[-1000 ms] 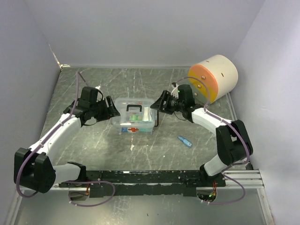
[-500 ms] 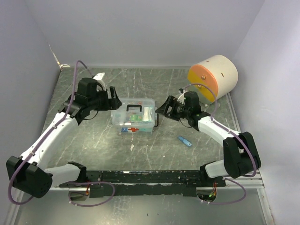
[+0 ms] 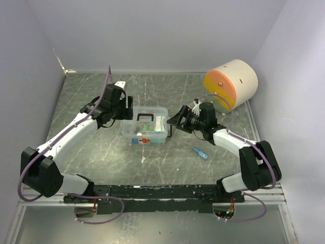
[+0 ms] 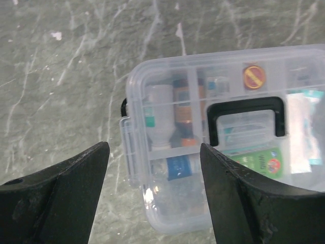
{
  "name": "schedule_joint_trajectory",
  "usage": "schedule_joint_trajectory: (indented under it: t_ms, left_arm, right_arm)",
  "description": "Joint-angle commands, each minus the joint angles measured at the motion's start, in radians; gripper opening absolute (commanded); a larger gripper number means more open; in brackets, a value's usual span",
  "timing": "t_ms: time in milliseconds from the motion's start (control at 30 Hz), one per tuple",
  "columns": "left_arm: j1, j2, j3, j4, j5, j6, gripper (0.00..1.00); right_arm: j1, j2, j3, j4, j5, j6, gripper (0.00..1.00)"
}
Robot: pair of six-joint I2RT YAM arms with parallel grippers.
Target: Organize the medicine kit
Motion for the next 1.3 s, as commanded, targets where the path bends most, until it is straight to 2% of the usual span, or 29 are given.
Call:
schedule_joint_trajectory:
  t_ms: [0, 267, 433, 567, 767, 1033, 1267]
  left_arm:
    - [-0.005, 0.006, 0.053, -0.041, -0.118, -0.003, 0.83]
    - [-0.005, 0.013, 0.041, -0.06, -0.162, -0.009, 0.83]
    - [-0.005, 0.032, 0.027, -0.077, -0.169, -0.023, 0.83]
    - [-0.006, 0.06, 0.03, -0.104, -0.175, -0.034, 0.82]
    - [-0.005, 0.079, 0.021, -0.111, -0.166, -0.041, 0.81]
    - [-0.006, 0.097, -0.003, -0.113, -0.161, -0.062, 0.69]
    - [-0.006, 0.109, -0.006, -0.109, -0.141, -0.065, 0.67]
  right_arm:
    - [0.001, 0.013, -0.015, 0.085, -0.023, 0.03, 0.8]
    - [0.001, 0.014, -0.016, 0.1, -0.021, 0.032, 0.81]
    - [0.001, 0.069, -0.001, 0.072, -0.009, 0.012, 0.83]
    - [0.001, 0.102, -0.029, 0.118, -0.011, 0.039, 0.87]
    - [0.001, 0.156, -0.056, 0.21, -0.062, 0.074, 0.88]
    - [0.001, 0.211, -0.069, 0.287, -0.119, 0.132, 0.88]
    - [0.001, 0.25, -0.084, 0.375, -0.183, 0.22, 0.86]
